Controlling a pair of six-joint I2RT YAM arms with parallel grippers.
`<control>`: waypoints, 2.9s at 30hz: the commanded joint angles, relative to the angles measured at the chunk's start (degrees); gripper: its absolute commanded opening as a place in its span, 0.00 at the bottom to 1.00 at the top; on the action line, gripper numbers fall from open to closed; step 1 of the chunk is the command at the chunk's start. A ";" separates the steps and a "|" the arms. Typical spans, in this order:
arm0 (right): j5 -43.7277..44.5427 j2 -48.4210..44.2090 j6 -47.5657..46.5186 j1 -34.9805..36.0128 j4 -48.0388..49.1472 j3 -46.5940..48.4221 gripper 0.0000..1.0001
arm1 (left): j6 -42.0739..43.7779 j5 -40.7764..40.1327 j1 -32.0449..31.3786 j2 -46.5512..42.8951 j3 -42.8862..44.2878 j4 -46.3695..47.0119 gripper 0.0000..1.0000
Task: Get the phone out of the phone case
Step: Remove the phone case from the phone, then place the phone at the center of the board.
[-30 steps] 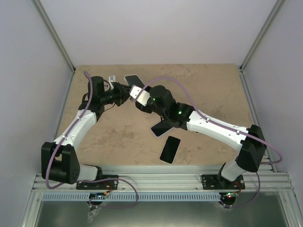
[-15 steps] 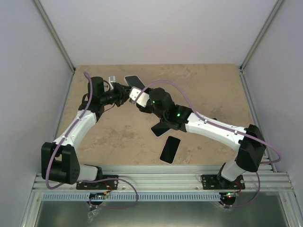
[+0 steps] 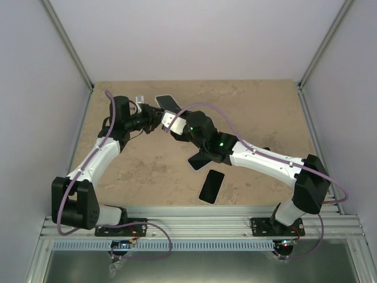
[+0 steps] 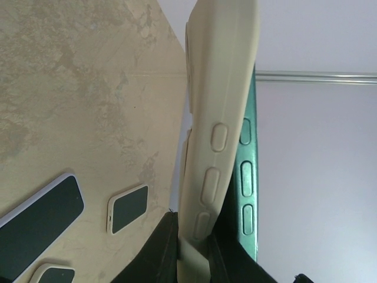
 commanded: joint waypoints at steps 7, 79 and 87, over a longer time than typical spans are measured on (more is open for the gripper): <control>4.67 2.21 -2.67 -0.33 2.36 -1.61 0.47 | -1.04 3.14 0.03 -1.51 0.79 4.76 0.00; 1.53 -4.10 0.23 -14.58 -4.19 6.09 0.01 | 19.16 -6.23 0.03 -0.31 5.02 -9.82 0.00; 5.73 -1.69 -1.83 -18.21 0.68 -2.87 0.01 | 22.50 -9.13 0.11 0.94 6.86 -12.95 0.00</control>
